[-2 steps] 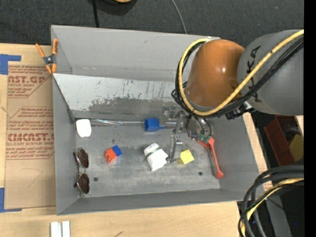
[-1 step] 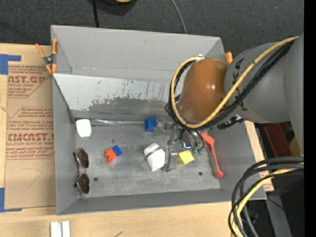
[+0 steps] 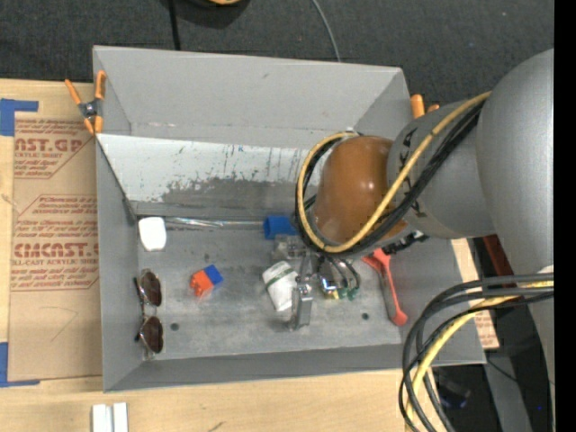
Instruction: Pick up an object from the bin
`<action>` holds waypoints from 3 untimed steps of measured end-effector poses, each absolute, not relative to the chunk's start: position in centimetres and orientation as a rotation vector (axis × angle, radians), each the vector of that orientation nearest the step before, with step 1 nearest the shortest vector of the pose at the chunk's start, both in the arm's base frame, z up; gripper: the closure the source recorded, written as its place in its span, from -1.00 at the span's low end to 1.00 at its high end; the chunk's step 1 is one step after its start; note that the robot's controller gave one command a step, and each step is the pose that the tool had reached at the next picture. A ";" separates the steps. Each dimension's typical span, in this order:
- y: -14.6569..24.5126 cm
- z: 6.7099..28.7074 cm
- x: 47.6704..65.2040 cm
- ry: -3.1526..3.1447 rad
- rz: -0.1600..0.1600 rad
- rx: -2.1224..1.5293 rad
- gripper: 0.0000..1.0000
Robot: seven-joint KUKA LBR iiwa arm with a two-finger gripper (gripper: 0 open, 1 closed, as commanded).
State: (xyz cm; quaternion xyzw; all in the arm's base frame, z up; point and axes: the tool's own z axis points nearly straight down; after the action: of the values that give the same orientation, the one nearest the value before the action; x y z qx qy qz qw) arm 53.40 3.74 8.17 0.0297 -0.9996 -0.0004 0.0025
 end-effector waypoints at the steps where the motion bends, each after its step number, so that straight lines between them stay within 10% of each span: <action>1: 3.6 10.4 52.9 -3.135 -0.001 0.229 -1.00; 2: 3.3 8.6 53.5 -3.129 -0.001 0.293 -1.00; 3: 2.9 7.2 53.6 -3.148 -0.004 0.170 1.00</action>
Offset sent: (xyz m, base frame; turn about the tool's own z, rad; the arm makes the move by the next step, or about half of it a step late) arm 0.0030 -0.0075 -0.0117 -0.1402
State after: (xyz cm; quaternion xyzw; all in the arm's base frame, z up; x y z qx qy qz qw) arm 53.61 2.86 7.18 0.0540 -0.9985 -0.0012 -0.0055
